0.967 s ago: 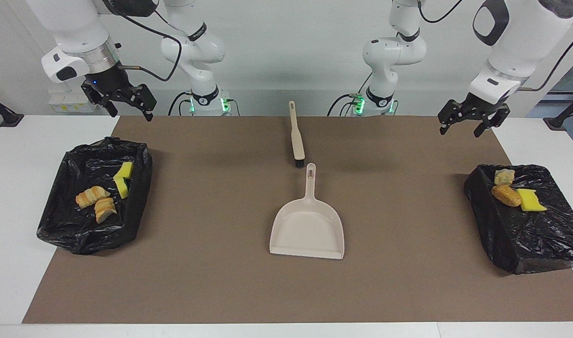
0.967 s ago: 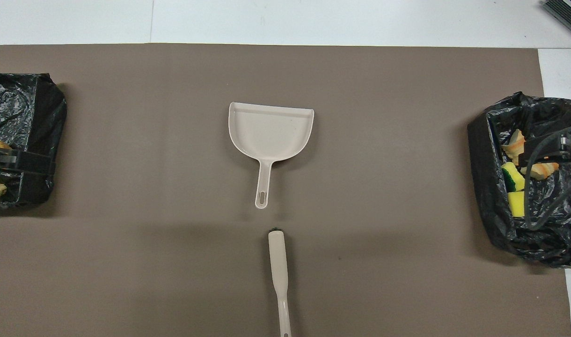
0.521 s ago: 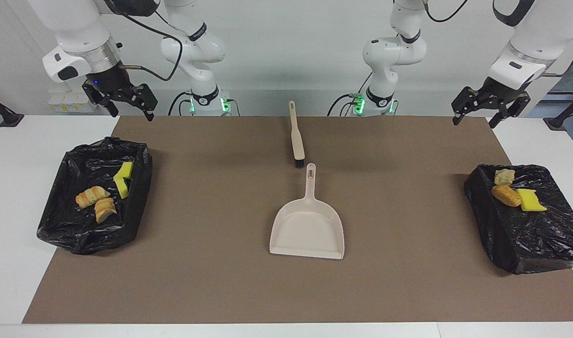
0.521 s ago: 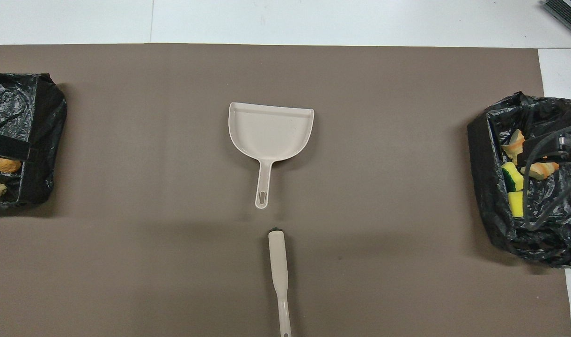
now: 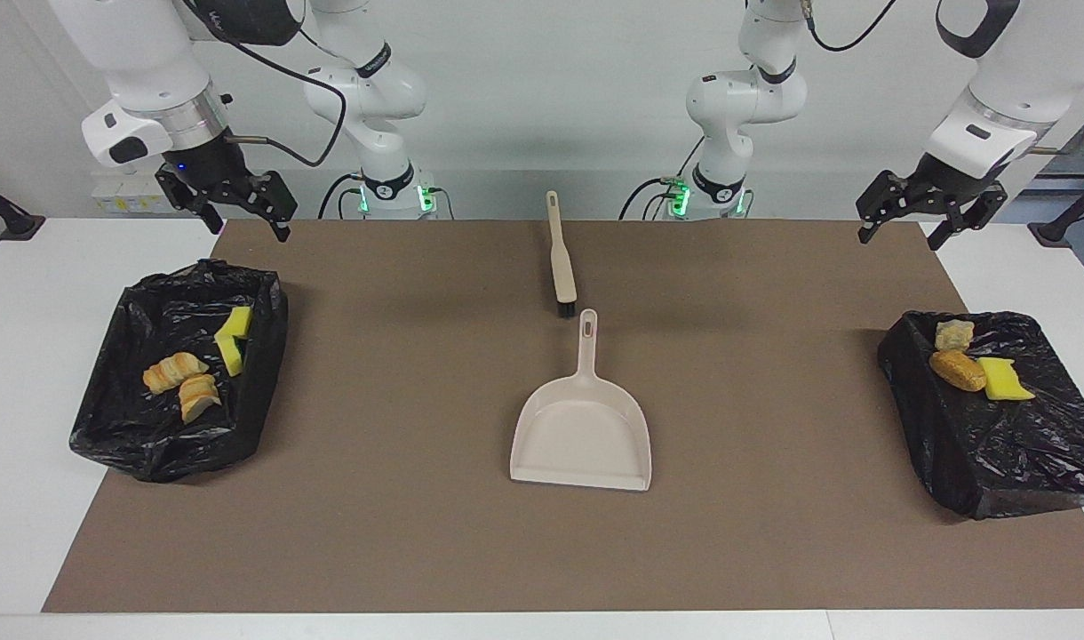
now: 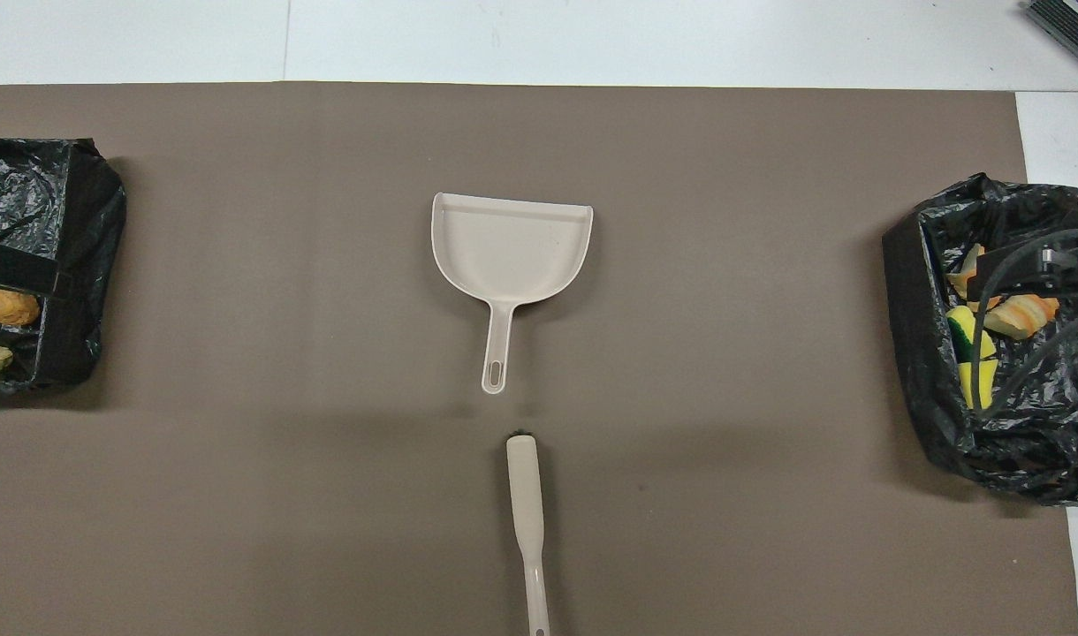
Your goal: Sweep and dump trash in bin
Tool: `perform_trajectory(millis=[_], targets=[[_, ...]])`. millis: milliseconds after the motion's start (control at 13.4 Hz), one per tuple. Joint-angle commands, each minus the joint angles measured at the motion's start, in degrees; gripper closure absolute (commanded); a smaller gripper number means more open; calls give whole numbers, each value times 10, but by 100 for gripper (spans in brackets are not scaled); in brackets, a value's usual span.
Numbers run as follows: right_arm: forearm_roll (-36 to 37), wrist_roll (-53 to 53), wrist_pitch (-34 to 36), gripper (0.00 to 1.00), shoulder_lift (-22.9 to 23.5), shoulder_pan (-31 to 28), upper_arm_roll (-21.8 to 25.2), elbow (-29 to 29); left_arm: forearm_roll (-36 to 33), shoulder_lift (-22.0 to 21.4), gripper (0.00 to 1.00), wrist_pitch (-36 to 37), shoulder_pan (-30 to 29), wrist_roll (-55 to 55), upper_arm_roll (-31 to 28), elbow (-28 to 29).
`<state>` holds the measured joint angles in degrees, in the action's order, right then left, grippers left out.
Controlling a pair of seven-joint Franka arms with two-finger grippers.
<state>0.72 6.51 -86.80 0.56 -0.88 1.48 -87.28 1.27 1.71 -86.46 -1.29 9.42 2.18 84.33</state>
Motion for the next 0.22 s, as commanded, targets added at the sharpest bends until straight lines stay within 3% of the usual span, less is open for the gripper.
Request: perform_trajectory(millis=[0, 149], targets=[[0, 10, -12, 0, -7, 1, 3, -11, -1, -5, 0, 16, 0, 3, 2, -6], [0, 10, -8, 0, -8, 2, 2, -11, -1, -6, 0, 15, -3, 3, 2, -3]])
